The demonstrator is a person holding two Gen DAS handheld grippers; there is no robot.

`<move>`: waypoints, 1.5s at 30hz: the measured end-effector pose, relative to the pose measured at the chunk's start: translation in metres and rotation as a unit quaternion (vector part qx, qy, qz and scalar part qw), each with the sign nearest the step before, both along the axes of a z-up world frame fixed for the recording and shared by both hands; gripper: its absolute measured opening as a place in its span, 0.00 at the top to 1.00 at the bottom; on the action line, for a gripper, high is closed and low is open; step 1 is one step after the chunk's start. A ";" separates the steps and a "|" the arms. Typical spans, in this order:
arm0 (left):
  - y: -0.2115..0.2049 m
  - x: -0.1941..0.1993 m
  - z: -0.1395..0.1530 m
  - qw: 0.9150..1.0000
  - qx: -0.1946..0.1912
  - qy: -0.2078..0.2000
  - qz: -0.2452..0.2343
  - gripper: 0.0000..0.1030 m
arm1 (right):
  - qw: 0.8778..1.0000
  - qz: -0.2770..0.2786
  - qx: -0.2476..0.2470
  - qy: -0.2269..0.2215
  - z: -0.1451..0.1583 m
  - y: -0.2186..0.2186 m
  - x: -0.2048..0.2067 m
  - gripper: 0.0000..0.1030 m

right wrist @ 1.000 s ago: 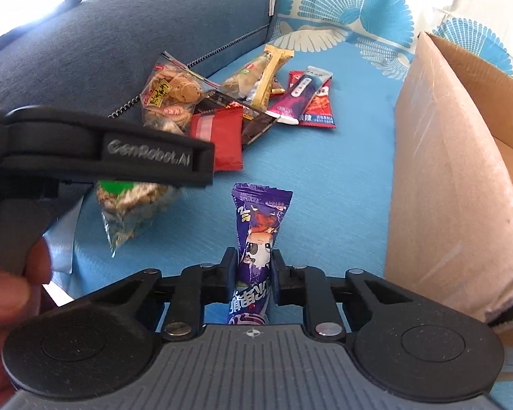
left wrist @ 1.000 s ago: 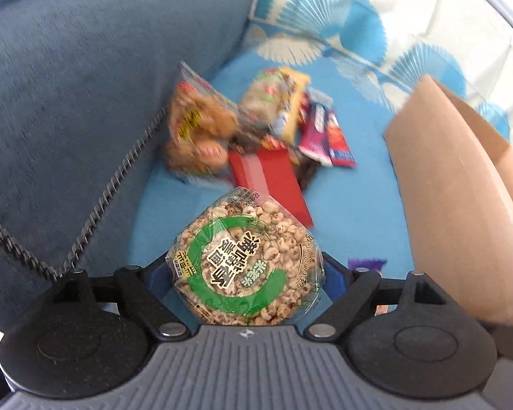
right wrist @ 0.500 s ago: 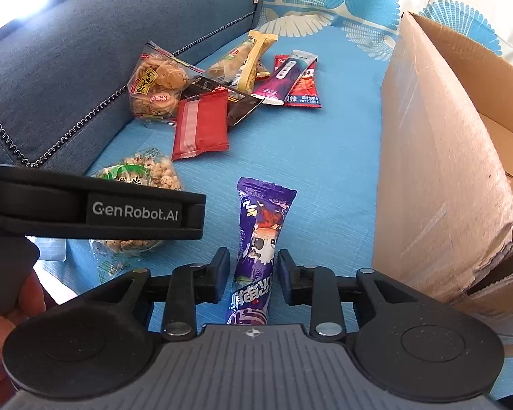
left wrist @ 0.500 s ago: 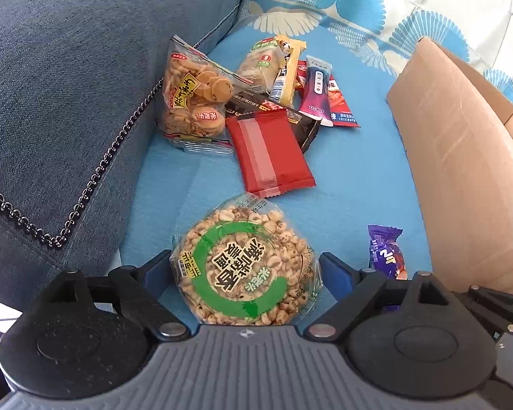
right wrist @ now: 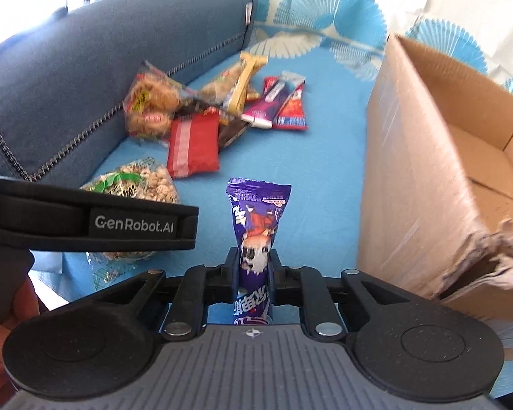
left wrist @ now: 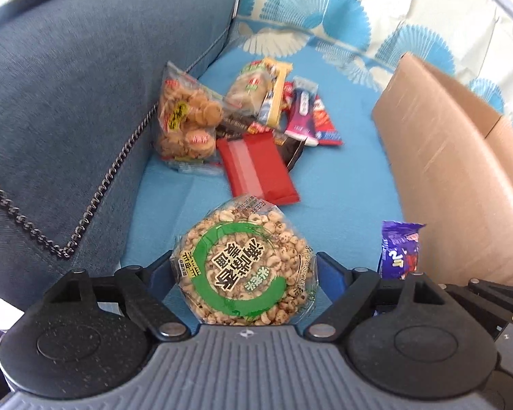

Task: Organize snacks
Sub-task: 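Grasp the round green-labelled grain pack with the left tool while the right tool lifts the purple bar, then carry both snacks over the cardboard box and open both tools to drop them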

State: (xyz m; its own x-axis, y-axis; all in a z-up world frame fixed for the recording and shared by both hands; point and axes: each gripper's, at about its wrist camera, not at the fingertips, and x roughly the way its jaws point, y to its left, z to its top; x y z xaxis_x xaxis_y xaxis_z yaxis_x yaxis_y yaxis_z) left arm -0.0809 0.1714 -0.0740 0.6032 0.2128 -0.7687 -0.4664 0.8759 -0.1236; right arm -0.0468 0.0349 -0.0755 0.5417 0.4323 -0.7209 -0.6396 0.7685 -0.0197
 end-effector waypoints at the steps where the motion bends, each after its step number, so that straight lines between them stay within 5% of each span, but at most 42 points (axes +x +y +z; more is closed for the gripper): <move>1: -0.001 -0.003 0.003 1.000 -0.001 -0.009 -0.001 0.15 | 1.000 0.002 0.002 -0.009 0.003 -0.001 -0.003 0.85; 11: -0.005 -0.046 0.043 0.992 -0.007 -0.124 0.004 0.15 | 0.996 -0.004 0.036 -0.079 0.050 -0.021 -0.029 0.85; 20: -0.017 -0.057 0.064 0.982 -0.027 -0.185 -0.022 0.16 | 0.986 -0.010 0.067 -0.152 0.091 -0.060 -0.040 0.85; 26: -0.026 -0.048 0.061 0.984 -0.020 -0.175 -0.031 0.16 | 0.977 -0.036 0.121 -0.172 0.104 -0.096 -0.022 0.85; 33: -0.032 -0.036 0.052 0.988 0.006 -0.148 -0.036 0.15 | 0.972 -0.032 0.122 -0.196 0.108 -0.116 0.015 0.85; 38: -0.038 -0.031 0.047 0.990 0.029 -0.137 -0.035 0.15 | 0.970 -0.069 0.169 -0.160 0.095 -0.140 0.035 0.86; 45: -0.056 -0.019 0.044 0.988 0.073 -0.123 -0.056 0.15 | 0.964 -0.064 0.199 -0.165 0.093 -0.156 0.035 0.86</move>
State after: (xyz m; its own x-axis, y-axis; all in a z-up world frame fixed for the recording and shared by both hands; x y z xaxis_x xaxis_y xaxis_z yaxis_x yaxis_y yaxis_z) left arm -0.1002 0.1156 -0.0303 0.7943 0.2322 -0.5614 -0.3373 0.9371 -0.0895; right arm -0.0123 -0.1211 0.0175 0.7805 0.5529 -0.2916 -0.5476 0.8298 0.1074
